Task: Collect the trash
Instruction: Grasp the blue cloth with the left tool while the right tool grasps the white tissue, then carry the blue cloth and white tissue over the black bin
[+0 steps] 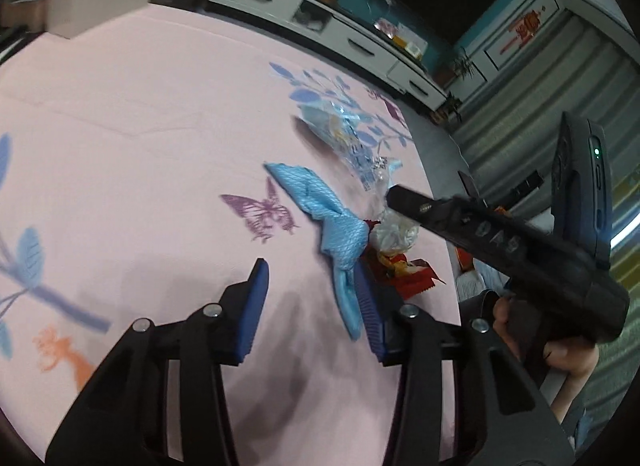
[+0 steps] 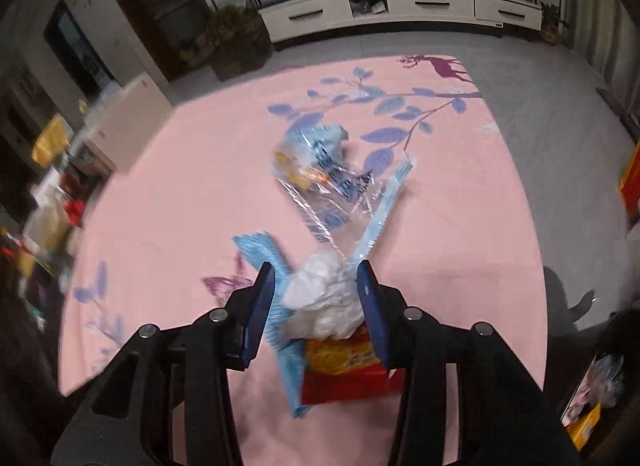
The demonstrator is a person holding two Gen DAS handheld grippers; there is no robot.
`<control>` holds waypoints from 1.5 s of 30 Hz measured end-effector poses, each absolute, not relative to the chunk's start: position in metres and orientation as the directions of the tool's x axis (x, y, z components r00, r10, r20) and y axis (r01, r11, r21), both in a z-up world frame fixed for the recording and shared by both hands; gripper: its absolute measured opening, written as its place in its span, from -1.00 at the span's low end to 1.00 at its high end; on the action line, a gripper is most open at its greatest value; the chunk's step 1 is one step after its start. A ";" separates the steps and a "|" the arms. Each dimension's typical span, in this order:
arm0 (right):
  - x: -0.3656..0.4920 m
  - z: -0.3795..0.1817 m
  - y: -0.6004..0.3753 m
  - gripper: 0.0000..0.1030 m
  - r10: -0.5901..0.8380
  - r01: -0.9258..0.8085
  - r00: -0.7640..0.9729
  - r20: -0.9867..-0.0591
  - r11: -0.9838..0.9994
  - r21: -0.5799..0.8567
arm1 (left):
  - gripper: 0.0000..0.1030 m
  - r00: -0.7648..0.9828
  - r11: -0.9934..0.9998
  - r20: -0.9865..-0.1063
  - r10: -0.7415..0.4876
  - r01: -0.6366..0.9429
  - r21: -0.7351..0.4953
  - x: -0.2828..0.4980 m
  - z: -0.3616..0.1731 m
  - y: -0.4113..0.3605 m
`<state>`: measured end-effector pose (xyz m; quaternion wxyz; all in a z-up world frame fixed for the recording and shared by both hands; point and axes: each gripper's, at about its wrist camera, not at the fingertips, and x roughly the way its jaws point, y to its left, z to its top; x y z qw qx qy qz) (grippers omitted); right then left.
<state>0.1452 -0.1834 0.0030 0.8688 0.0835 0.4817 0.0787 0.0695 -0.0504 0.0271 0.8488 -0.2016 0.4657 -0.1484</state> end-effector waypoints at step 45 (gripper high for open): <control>-0.003 0.062 -0.228 -0.63 0.431 -0.105 0.676 -0.597 0.858 0.502 | -0.40 0.653 0.906 -0.687 -0.320 -0.001 -0.423 -0.039 0.054 -0.041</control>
